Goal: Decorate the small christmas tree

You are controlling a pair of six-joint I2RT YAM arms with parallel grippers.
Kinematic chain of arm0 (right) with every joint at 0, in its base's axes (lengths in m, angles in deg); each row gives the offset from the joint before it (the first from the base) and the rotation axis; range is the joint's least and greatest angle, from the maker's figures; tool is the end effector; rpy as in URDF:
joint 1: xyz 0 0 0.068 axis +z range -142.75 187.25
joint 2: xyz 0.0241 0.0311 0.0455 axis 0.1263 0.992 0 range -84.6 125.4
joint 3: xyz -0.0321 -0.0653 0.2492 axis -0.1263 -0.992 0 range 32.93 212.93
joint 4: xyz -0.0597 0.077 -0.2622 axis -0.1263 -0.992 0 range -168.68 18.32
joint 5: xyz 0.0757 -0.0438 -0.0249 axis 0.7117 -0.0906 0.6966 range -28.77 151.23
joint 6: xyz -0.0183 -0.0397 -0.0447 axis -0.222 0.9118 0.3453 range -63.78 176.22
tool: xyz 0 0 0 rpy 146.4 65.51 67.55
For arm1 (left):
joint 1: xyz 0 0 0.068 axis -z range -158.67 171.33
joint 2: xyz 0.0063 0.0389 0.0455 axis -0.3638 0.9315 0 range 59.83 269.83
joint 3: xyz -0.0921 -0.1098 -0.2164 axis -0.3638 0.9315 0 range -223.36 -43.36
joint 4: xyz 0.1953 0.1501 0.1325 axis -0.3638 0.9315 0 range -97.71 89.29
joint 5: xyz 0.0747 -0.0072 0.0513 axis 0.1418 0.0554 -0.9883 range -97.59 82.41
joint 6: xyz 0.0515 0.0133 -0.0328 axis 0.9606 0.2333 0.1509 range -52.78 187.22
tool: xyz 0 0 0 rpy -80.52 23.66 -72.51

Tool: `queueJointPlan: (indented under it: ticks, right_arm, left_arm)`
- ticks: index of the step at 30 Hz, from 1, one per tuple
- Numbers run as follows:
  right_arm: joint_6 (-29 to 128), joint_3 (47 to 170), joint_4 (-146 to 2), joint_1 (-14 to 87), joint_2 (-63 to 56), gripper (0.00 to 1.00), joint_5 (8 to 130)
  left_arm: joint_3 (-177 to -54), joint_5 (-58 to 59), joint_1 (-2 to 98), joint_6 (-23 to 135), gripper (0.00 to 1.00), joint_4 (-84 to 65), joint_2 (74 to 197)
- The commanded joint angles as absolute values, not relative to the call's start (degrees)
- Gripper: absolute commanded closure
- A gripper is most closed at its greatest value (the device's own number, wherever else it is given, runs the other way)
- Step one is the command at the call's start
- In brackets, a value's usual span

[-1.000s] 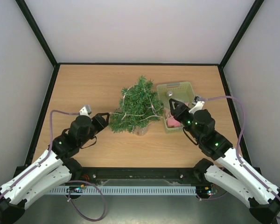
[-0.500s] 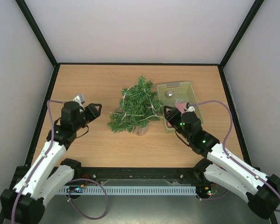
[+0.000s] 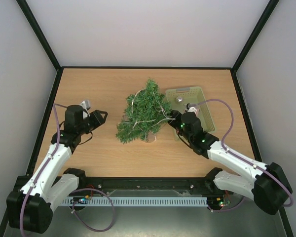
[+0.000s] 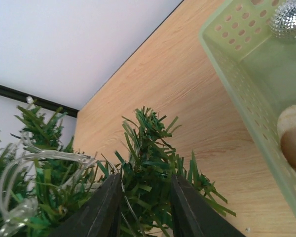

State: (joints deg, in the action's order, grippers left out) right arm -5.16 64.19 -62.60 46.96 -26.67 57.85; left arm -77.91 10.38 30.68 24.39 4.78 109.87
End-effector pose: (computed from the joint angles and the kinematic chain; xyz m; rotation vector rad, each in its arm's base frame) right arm 0.2065 0.1678 0.2238 0.4282 2.0015 1.1185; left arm 0.2299 -0.0527 0.2366 -0.4223 2.1113 -0.8709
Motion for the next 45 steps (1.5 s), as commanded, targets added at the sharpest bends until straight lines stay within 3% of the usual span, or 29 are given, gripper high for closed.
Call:
queueJointPlan:
  ticks: [1, 10, 18, 21, 24, 31, 45]
  right_arm:
    - [0.2, 67.6, -57.2, 46.7, -22.4, 0.74, 56.6]
    - [8.2, 69.7, -50.8, 44.9, -16.3, 0.78, 61.2]
    - [10.8, 71.4, -60.5, 43.9, -19.8, 0.76, 54.4]
    - [12.0, 71.5, -64.5, 43.9, -22.6, 0.74, 50.8]
    - [13.0, 71.7, -67.9, 43.9, -25.7, 0.72, 47.7]
    - [12.5, 74.1, -75.6, 43.9, -29.4, 0.68, 42.4]
    - [9.8, 77.0, -81.6, 43.9, -39.7, 0.67, 40.7]
  left_arm:
    - [-76.6, 13.8, 30.5, 26.7, 0.55, 3.1, 110.0]
    - [-75.3, 8.4, 30.5, 24.1, 0.60, 2.0, 111.5]
    - [-74.7, 7.0, 30.5, 19.8, 0.61, -3.5, 118.8]
    - [-74.2, 10.3, 30.6, 16.7, 0.67, -5.5, 121.8]
    - [-72.9, 9.1, 32.0, 10.7, 0.71, -5.6, 123.0]
    - [-66.7, 6.8, 38.7, -9.8, 0.66, -14.0, 122.6]
    - [-63.8, 11.1, 48.4, -36.3, 0.64, -38.5, 137.3]
